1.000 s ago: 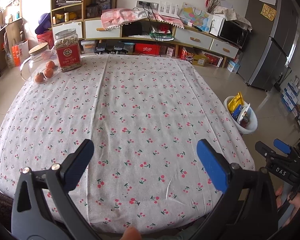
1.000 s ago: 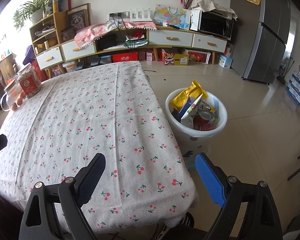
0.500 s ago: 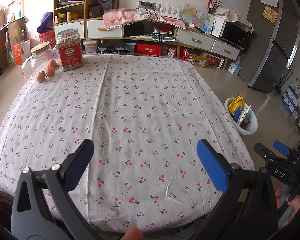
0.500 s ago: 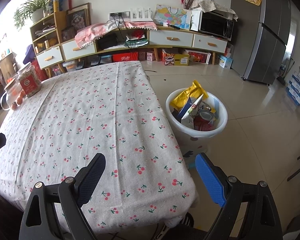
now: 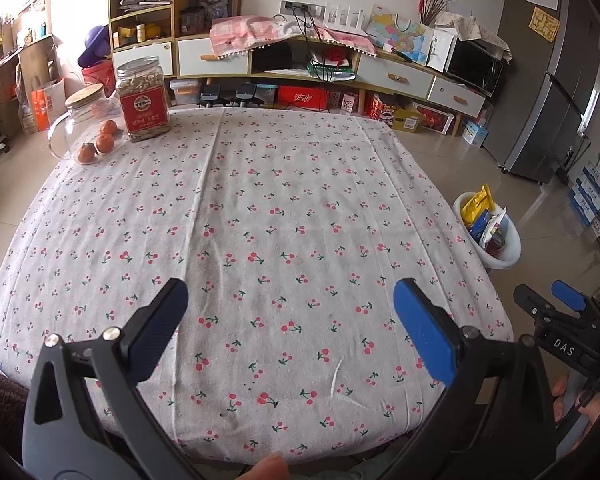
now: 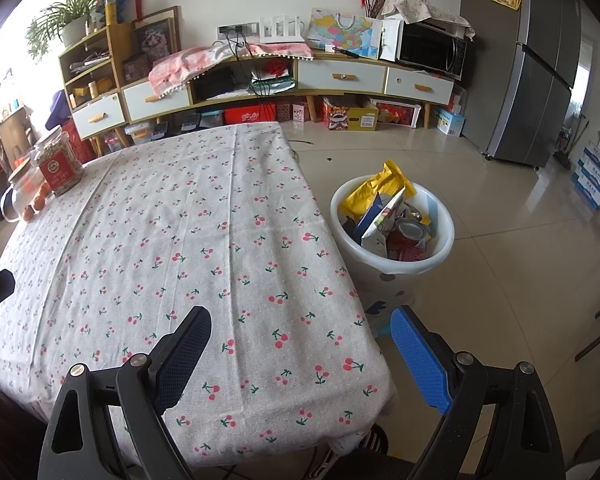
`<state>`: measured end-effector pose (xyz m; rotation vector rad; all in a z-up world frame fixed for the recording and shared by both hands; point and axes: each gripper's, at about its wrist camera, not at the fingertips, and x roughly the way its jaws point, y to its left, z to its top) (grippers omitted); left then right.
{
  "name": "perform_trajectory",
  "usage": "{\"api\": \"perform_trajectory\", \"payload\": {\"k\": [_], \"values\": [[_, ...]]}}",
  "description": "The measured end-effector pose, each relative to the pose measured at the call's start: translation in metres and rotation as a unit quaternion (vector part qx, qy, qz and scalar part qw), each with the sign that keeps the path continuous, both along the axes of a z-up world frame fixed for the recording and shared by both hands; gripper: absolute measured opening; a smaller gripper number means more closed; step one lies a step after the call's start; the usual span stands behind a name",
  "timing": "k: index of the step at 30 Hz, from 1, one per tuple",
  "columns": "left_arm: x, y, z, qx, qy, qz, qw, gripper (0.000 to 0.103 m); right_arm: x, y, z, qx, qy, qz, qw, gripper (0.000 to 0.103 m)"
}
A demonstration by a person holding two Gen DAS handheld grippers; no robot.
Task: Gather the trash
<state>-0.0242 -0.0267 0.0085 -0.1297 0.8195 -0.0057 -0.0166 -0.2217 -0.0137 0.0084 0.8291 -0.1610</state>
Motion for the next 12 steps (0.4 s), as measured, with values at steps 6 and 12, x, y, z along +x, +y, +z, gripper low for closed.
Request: {"api": "perform_trajectory", "payload": {"k": [6,12], "values": [[0.003,-0.004,-0.001,0.000,0.005,-0.001,1.0000,0.102,0.001,-0.001,0.001,-0.005,0.001,-0.001,1.000,0.093],[0.004,-0.013,-0.002,0.008,0.007,-0.010,0.9999,0.102,0.003,0.001,0.005,-0.001,0.004,0.006,1.000,0.093]]}}
